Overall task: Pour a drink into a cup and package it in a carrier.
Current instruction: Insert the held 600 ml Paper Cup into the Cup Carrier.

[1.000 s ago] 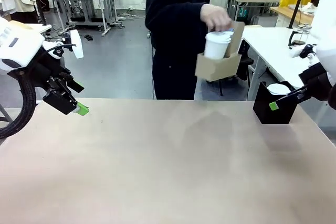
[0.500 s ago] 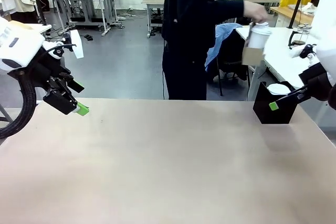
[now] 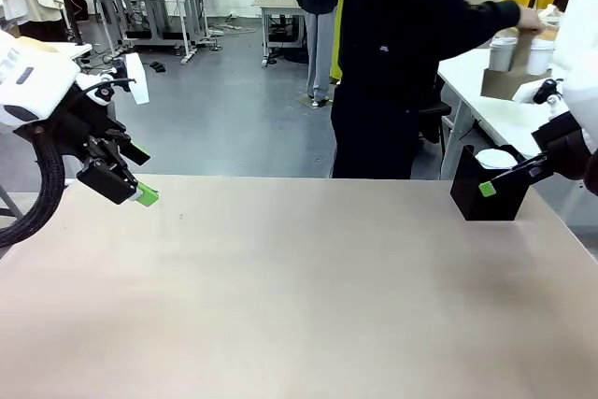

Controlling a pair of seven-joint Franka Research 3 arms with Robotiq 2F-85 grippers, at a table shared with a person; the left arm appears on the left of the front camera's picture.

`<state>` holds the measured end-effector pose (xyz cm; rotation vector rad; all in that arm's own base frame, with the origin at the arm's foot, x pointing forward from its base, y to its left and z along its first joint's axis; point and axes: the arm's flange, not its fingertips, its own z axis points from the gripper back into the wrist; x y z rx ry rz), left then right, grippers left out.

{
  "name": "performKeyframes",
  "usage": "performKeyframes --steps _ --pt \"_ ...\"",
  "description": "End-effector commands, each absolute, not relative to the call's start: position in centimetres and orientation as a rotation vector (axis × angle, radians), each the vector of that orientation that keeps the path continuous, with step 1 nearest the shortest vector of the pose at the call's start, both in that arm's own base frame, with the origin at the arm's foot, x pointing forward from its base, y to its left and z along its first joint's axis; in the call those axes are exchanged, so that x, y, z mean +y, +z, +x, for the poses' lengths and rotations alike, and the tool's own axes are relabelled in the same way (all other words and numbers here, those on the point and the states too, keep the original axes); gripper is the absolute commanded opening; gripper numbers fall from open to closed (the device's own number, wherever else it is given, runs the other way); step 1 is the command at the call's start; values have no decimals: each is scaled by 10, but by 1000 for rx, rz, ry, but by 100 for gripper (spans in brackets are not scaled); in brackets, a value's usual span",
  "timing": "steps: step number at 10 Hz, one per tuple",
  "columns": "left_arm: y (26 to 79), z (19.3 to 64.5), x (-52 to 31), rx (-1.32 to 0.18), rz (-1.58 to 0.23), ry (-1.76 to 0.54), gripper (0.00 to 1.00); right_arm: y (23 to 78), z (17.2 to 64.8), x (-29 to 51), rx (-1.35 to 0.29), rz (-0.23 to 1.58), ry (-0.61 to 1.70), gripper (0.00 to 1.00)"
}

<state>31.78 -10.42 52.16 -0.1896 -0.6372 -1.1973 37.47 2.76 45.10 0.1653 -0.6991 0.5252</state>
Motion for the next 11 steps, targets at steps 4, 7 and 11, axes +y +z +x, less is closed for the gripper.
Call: performKeyframes --steps 4,7,11 --pt "523 317 -104 -636 -184 -1184 100 448 375 24 -719 179 536 100" --pt "523 317 -104 -636 -184 -1184 100 448 375 24 -719 179 536 100" --pt "523 317 -104 -636 -184 -1184 100 448 375 24 -719 179 536 100"
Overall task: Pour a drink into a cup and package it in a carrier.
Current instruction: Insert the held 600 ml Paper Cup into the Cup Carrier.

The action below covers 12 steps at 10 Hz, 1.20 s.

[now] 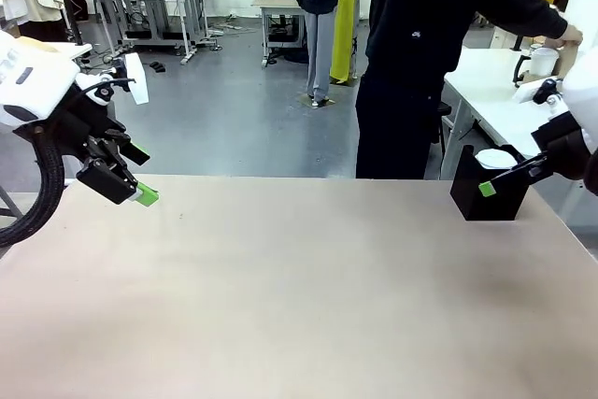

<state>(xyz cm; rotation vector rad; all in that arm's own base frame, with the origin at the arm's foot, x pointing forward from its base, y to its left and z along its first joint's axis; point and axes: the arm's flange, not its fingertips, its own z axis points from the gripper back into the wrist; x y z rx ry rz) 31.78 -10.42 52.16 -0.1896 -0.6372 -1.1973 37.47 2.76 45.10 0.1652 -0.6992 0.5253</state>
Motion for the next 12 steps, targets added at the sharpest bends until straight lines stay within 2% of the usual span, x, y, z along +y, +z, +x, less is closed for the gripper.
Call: performKeyframes --steps 1,12 --pt "523 317 -104 -636 -184 -1184 100 448 375 24 -719 179 536 100" --pt "523 317 -104 -636 -184 -1184 100 448 375 24 -719 179 536 100"
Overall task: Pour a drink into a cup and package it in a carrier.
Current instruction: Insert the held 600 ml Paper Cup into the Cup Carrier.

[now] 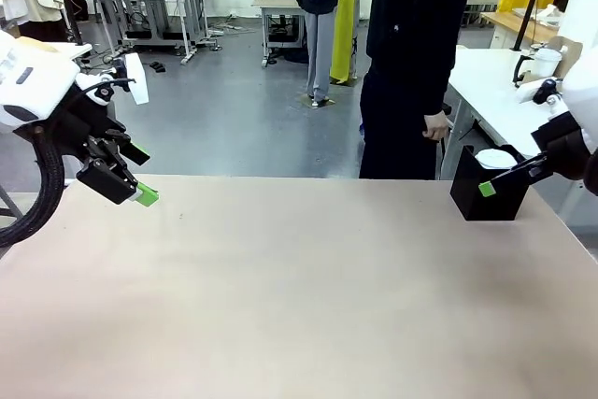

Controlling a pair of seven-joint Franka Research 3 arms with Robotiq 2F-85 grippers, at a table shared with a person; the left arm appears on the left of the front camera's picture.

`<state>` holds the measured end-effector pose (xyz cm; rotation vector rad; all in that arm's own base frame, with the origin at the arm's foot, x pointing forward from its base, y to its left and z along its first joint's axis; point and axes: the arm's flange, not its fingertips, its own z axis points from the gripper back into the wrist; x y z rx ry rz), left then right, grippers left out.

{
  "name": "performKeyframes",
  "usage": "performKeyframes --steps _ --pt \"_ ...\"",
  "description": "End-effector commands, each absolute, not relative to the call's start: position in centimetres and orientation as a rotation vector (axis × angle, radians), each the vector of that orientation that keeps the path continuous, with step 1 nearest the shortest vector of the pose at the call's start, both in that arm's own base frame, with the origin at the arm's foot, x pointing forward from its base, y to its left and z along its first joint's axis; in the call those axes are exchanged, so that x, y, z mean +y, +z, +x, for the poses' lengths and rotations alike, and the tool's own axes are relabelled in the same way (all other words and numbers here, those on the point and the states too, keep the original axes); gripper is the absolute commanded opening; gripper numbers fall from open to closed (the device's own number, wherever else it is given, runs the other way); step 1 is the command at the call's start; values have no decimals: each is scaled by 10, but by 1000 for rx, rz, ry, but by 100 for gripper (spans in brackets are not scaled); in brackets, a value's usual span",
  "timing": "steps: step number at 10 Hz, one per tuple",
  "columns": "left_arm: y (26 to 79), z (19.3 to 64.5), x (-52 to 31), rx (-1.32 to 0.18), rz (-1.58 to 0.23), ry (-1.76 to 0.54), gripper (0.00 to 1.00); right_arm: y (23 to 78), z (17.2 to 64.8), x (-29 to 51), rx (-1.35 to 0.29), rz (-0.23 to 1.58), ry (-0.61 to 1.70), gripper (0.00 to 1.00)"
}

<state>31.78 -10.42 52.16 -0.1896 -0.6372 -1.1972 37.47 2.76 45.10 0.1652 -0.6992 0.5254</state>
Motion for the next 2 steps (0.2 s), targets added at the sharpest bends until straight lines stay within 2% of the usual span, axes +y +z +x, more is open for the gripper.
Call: performKeyframes --steps 1,2 --pt "523 317 -104 -636 -184 -1184 100 448 375 24 -719 179 536 100" --pt "523 317 -104 -636 -184 -1184 100 448 375 24 -719 179 536 100"
